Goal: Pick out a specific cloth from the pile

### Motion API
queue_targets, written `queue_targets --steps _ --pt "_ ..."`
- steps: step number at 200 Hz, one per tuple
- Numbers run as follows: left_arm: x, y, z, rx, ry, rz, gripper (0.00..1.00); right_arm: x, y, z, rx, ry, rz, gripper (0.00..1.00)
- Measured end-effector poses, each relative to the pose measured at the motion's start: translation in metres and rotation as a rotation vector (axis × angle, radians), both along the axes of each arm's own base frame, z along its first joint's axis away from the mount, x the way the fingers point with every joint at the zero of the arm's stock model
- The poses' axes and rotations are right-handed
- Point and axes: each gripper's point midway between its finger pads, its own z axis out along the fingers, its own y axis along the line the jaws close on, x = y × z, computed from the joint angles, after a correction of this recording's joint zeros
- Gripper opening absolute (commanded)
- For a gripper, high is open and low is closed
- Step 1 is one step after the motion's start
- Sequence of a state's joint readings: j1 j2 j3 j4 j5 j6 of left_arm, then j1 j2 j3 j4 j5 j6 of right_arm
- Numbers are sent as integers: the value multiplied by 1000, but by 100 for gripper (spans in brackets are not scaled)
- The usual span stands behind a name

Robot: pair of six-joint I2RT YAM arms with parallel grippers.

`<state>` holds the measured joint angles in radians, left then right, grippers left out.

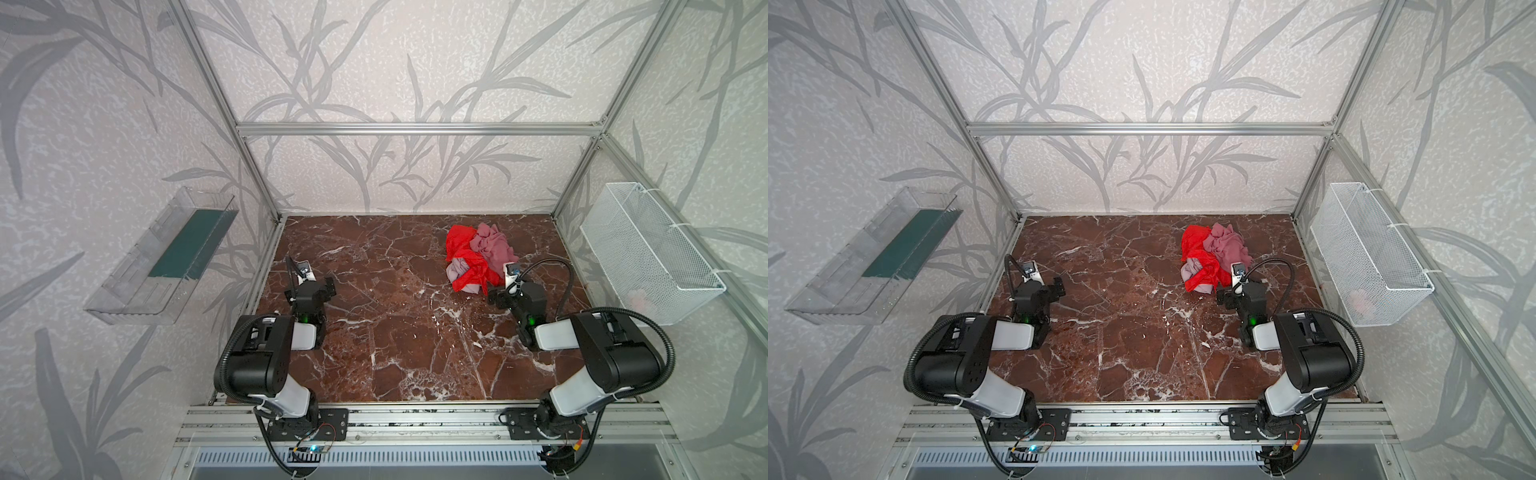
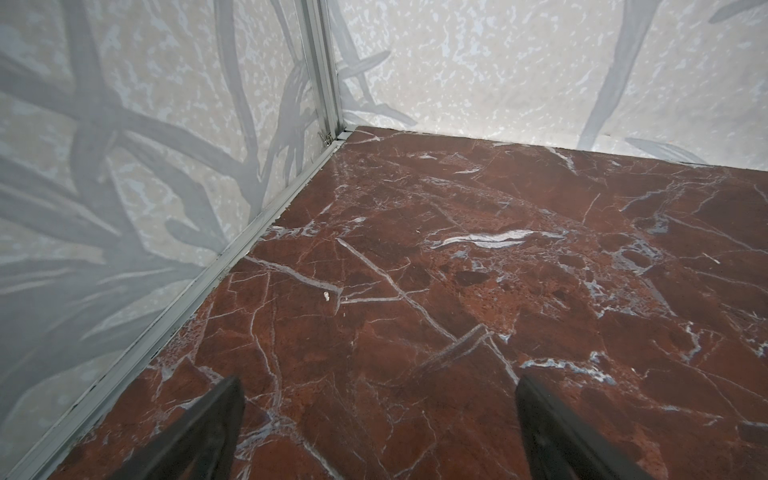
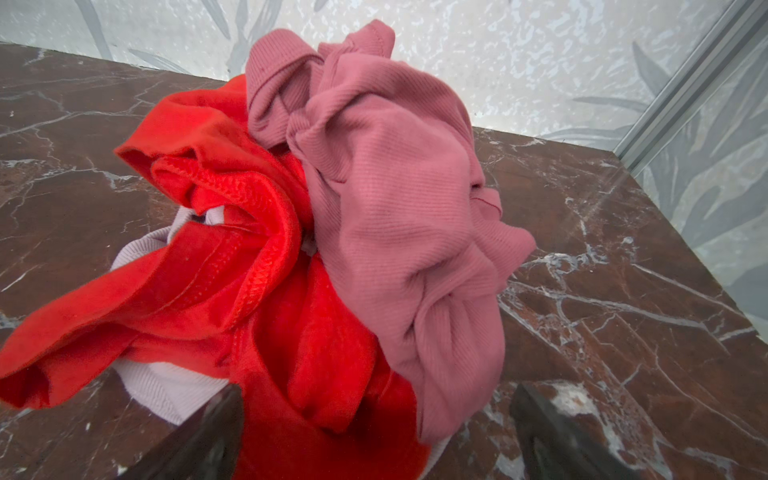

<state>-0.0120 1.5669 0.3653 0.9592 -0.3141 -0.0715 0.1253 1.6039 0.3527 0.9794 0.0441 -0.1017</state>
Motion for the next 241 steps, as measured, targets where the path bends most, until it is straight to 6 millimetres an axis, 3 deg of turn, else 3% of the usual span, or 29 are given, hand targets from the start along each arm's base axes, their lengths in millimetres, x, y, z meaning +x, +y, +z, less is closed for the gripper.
queue_targets --steps 135,151,188,202,214,241 --pt "0 0 0 0 0 0 98 0 0 0 2 1 -1 99" --pt "0 0 0 0 0 0 94 0 -1 0 3 2 -4 100" --pt "-2 2 1 5 3 11 74 -1 -5 1 4 6 -26 94" --pt "-5 2 6 14 6 22 69 -4 -9 11 -1 7 -49 91" --pt "-6 -2 18 28 14 22 67 -4 -10 32 -1 -16 -68 87" --pt "7 -16 66 12 -27 -6 62 3 -2 97 29 -65 -108 80"
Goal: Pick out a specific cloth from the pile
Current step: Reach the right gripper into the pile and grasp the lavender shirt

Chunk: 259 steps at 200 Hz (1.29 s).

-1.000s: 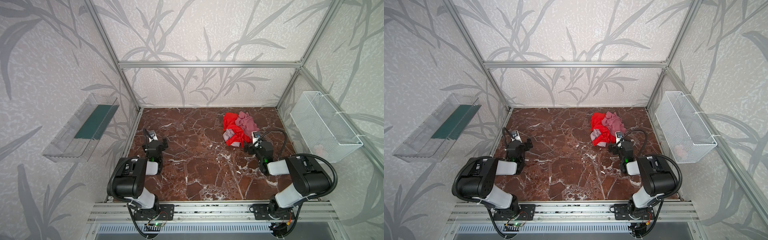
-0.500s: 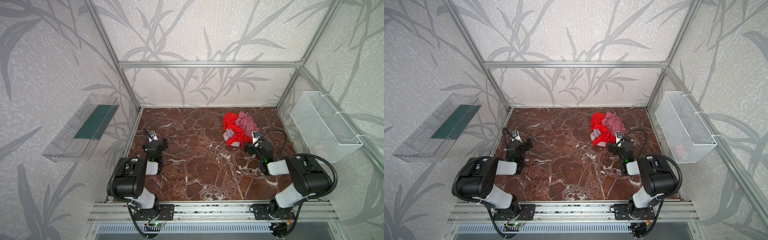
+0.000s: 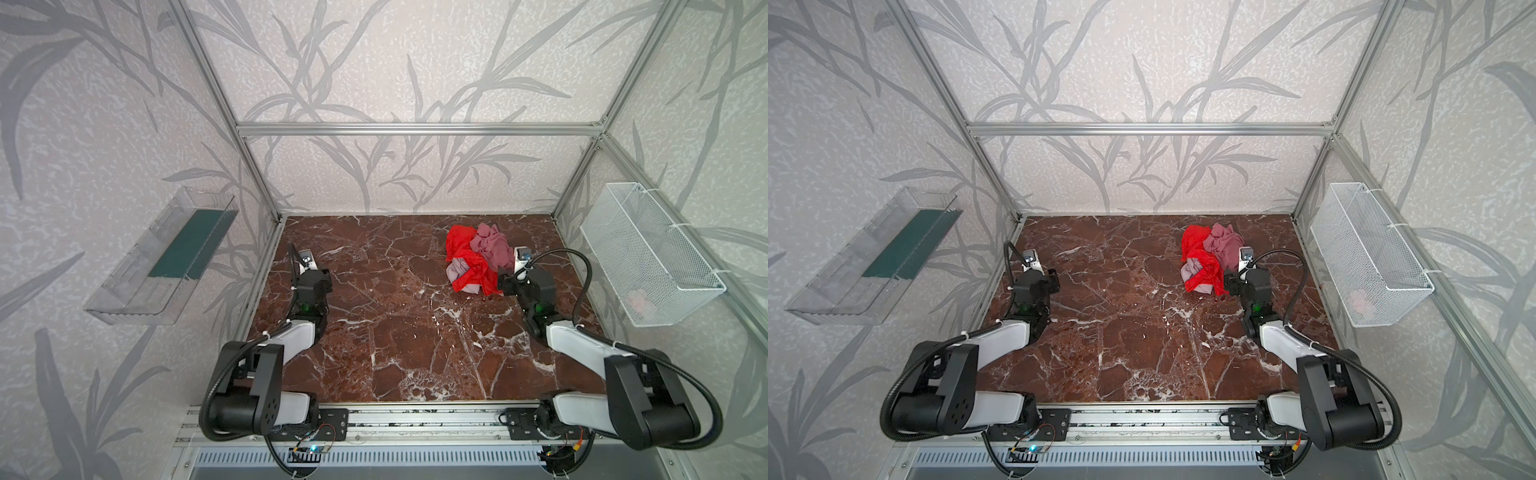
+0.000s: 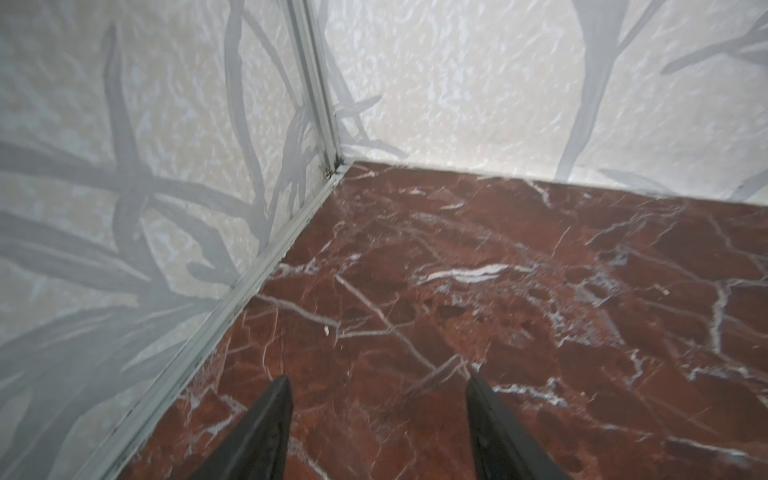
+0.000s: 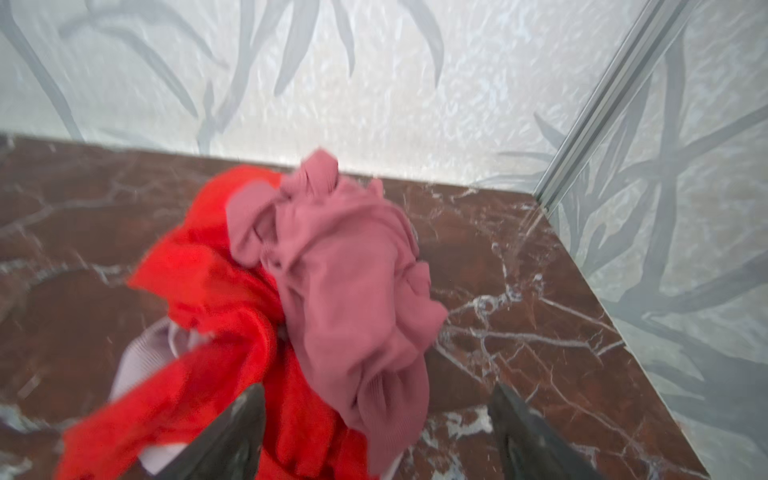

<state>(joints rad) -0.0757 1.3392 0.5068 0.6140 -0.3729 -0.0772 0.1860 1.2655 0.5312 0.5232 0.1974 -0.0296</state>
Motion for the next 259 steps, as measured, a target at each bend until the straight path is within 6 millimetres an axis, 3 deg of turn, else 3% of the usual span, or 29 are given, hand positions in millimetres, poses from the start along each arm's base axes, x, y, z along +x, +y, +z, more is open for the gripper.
queue_targets --steps 23,43,74,111,148,185,259 --pt "5 -16 32 -55 -35 -34 61 -1 33 48 15 -8 41 73" --pt "4 -36 42 -96 -11 -84 60 -9 66 56 12 48 110 65" --pt "-3 -69 39 -156 48 -171 60 -24 118 27 -22 230 218 44" --pt "-10 -78 23 -217 111 -191 59 -22 158 -25 -71 447 271 38" --pt "-13 -79 17 -238 135 -193 59 -10 173 -63 -115 593 261 38" --pt "-14 -80 15 -242 143 -194 59 8 181 -84 -165 677 227 37" --pt "-12 -81 9 -237 162 -196 59 26 172 -118 -294 756 130 34"
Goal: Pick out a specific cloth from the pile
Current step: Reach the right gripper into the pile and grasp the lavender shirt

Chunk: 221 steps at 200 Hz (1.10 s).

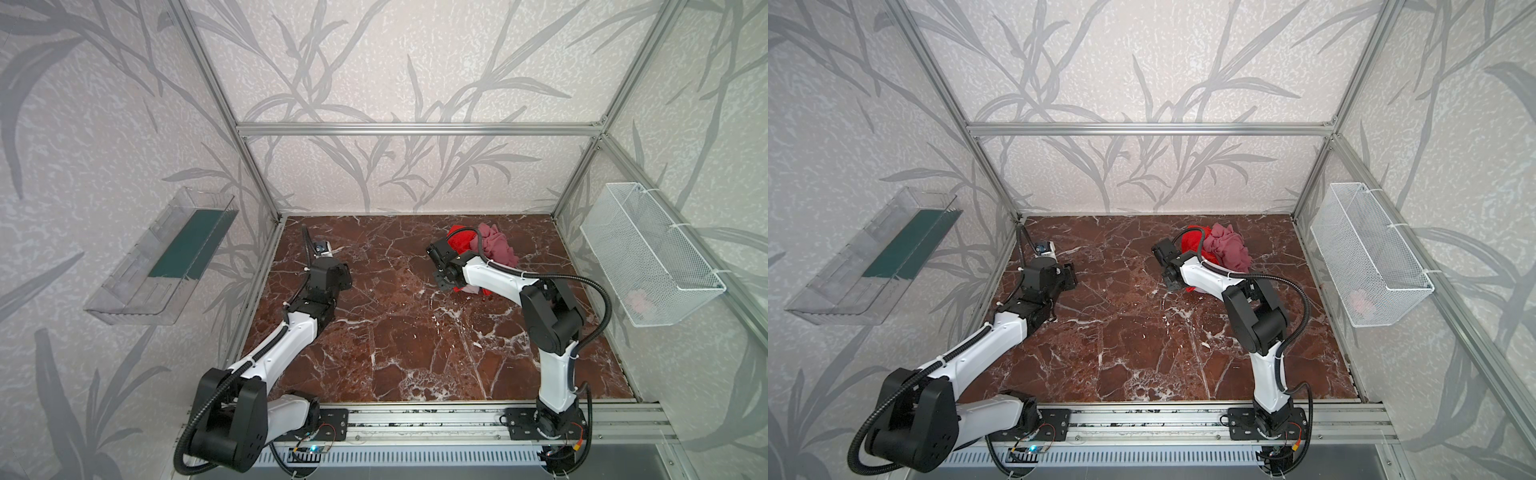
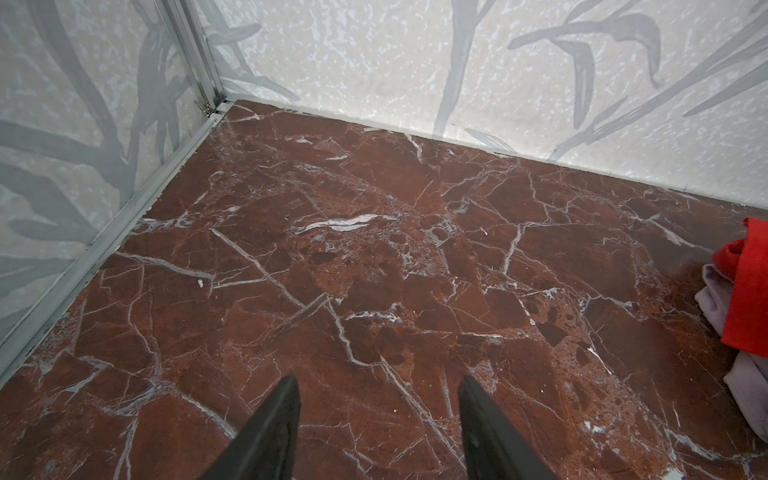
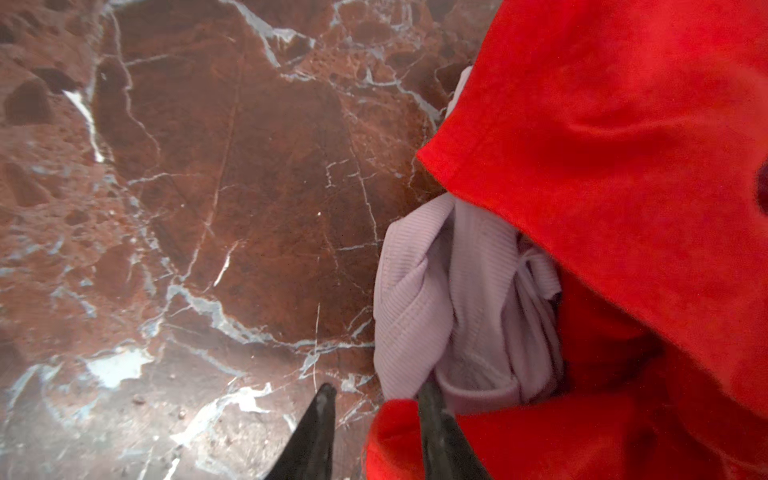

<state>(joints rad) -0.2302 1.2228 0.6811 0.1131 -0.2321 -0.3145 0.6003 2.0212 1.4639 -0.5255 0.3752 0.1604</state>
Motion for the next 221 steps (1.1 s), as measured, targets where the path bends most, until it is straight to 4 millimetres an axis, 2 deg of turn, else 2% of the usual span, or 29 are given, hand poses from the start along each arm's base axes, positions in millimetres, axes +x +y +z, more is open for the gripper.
queue_targets --steps 72,136,161,184,221 --pt "2 -4 -9 -5 23 -18 59 19 2 -9 -50 -7 -11 33" --pt "3 -4 -9 -5 20 -18 59 25 0 -23 -102 5 -14 33" --pt "3 -4 -8 -6 18 -18 59 26 -5 -21 -124 -1 -18 34" --pt "3 -4 -8 -7 15 -18 59 28 -10 -19 -145 -10 -27 39" --pt "3 -4 -8 -7 15 -18 59 32 -16 -18 -163 -17 -34 39"
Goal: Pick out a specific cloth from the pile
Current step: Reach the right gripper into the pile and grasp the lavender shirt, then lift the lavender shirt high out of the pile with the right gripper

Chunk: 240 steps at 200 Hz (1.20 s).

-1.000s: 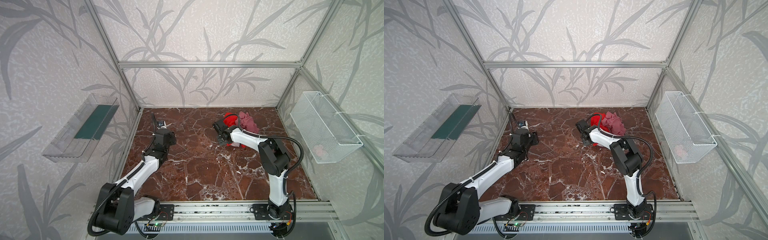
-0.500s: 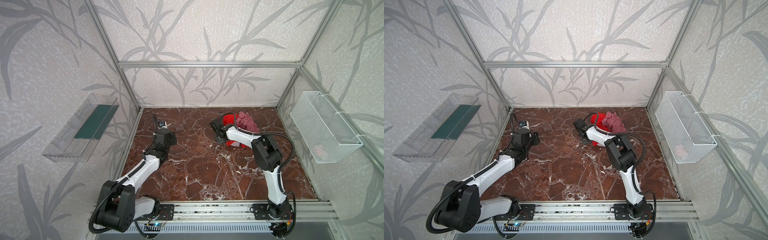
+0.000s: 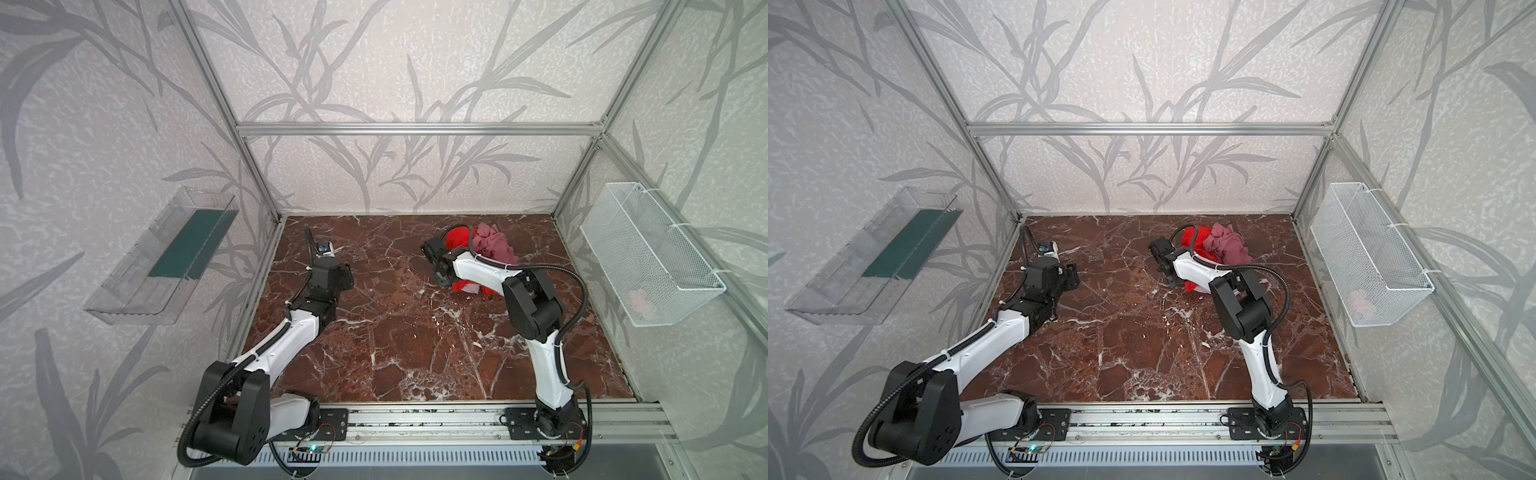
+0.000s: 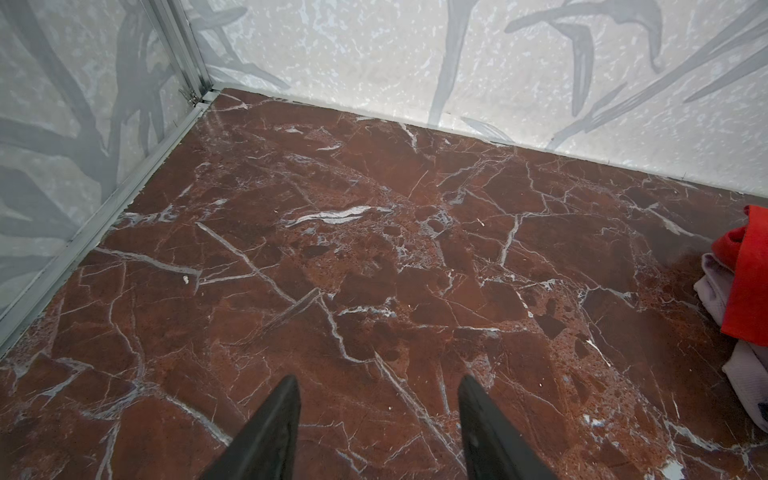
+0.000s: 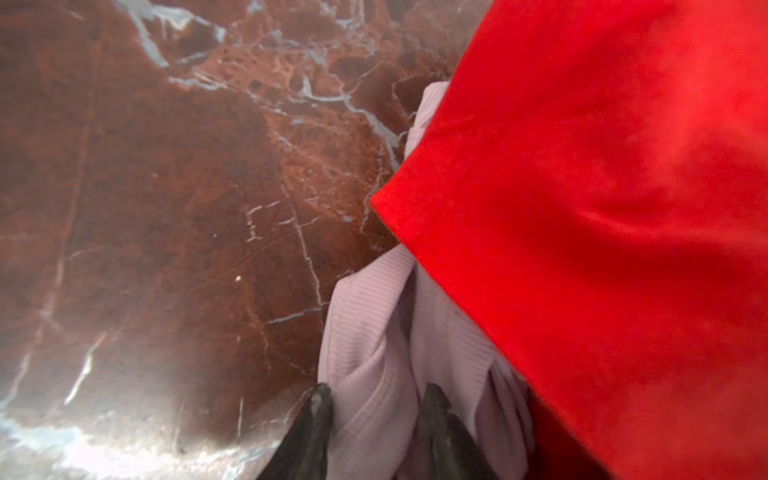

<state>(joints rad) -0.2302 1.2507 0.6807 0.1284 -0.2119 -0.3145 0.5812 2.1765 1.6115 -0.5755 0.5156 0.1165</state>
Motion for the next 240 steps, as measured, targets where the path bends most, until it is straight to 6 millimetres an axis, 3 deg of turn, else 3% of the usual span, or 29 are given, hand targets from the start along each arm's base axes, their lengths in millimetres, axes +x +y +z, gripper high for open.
queue_targets --steps 32,47,82,146,170,215,240 --pt "0 0 -1 0 0 1 59 5 1 -3 -1 3 1 39" --pt "0 1 0 1 -3 3 59 8 3 -4 1 4 3 34" --pt "-1 1 -2 2 -2 4 59 12 8 -16 6 26 10 0" --pt "0 1 -1 1 -6 5 58 5 7 -11 40 30 0 0" --pt "0 0 -1 -3 -5 3 57 -6 2 13 83 7 -3 0" --pt "-1 -2 -1 -35 -3 2 56 -8 -14 99 263 -137 -29 0" --pt "0 -6 6 -68 -16 -2 55 -13 -26 128 326 -190 -41 0"
